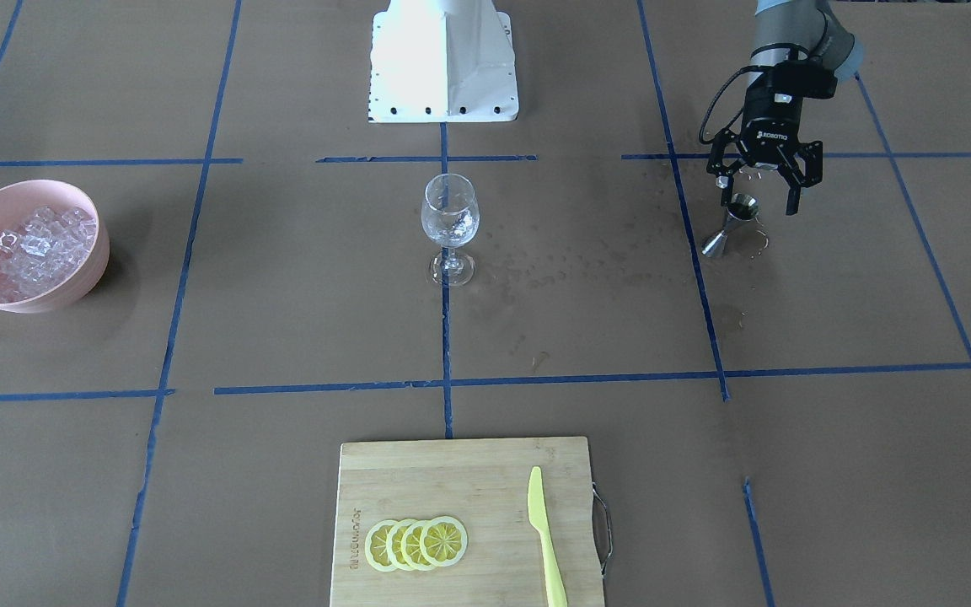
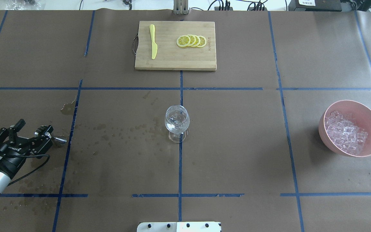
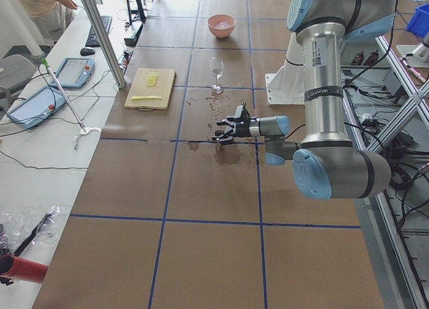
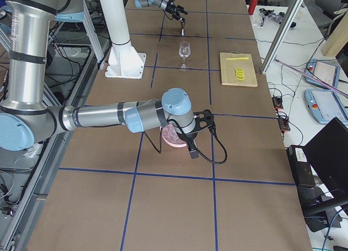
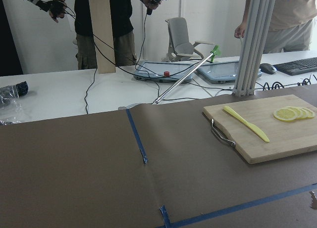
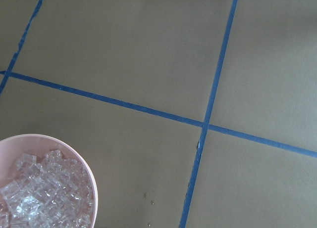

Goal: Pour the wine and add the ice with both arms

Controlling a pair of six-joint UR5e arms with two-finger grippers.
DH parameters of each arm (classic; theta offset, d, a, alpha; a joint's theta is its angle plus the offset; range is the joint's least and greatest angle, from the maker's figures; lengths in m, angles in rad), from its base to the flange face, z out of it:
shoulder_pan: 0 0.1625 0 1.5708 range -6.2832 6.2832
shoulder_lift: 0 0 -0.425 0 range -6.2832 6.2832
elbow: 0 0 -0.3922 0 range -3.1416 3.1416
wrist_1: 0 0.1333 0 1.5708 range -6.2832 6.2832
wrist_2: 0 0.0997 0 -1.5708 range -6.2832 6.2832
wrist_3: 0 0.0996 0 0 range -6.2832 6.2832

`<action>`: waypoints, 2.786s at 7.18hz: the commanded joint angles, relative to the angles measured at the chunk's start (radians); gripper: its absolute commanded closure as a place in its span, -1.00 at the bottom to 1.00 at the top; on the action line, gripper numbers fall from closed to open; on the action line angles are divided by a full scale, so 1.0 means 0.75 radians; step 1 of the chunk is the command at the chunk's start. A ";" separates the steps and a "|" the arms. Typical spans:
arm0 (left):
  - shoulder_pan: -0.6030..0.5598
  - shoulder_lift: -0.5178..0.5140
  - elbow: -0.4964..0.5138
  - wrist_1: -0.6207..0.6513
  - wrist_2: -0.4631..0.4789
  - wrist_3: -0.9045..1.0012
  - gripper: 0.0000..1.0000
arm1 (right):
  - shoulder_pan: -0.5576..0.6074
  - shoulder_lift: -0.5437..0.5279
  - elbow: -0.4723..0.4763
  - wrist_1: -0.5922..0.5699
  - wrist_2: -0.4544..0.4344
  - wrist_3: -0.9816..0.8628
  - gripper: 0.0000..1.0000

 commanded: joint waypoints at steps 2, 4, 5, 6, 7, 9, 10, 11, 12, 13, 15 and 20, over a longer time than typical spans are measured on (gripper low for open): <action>0.058 -0.040 0.083 0.001 0.138 -0.073 -1.00 | 0.000 0.000 0.000 0.000 0.000 0.001 -1.00; 0.078 -0.087 0.145 0.007 0.205 -0.102 -1.00 | 0.000 0.000 0.000 0.000 0.000 0.003 -1.00; 0.084 -0.120 0.185 0.005 0.222 -0.102 -1.00 | 0.000 -0.002 -0.002 0.000 0.000 0.003 -1.00; 0.084 -0.130 0.210 0.007 0.232 -0.104 -1.00 | 0.000 -0.002 -0.002 0.000 0.000 0.003 -1.00; 0.086 -0.136 0.247 0.007 0.232 -0.106 -1.00 | 0.000 -0.002 -0.002 0.000 0.000 0.003 -1.00; 0.093 -0.173 0.314 -0.001 0.230 -0.139 -0.91 | 0.000 -0.002 -0.002 0.000 0.000 0.003 -1.00; 0.097 -0.202 0.351 -0.001 0.230 -0.141 -0.79 | 0.000 -0.002 -0.002 0.000 0.000 0.003 -1.00; 0.097 -0.204 0.358 -0.001 0.230 -0.143 -0.67 | 0.000 -0.002 0.000 0.000 -0.002 0.003 -1.00; 0.105 -0.204 0.358 -0.001 0.228 -0.157 -0.51 | 0.000 -0.002 0.000 0.000 0.000 0.003 -1.00; 0.107 -0.206 0.358 -0.001 0.226 -0.172 -0.28 | 0.000 0.000 0.000 0.000 0.000 0.003 -1.00; 0.109 -0.206 0.358 -0.003 0.226 -0.172 0.15 | 0.000 0.000 0.000 0.000 -0.002 0.003 -1.00; 0.115 -0.208 0.358 -0.009 0.230 -0.174 0.15 | 0.000 0.000 -0.002 0.000 -0.002 0.003 -1.00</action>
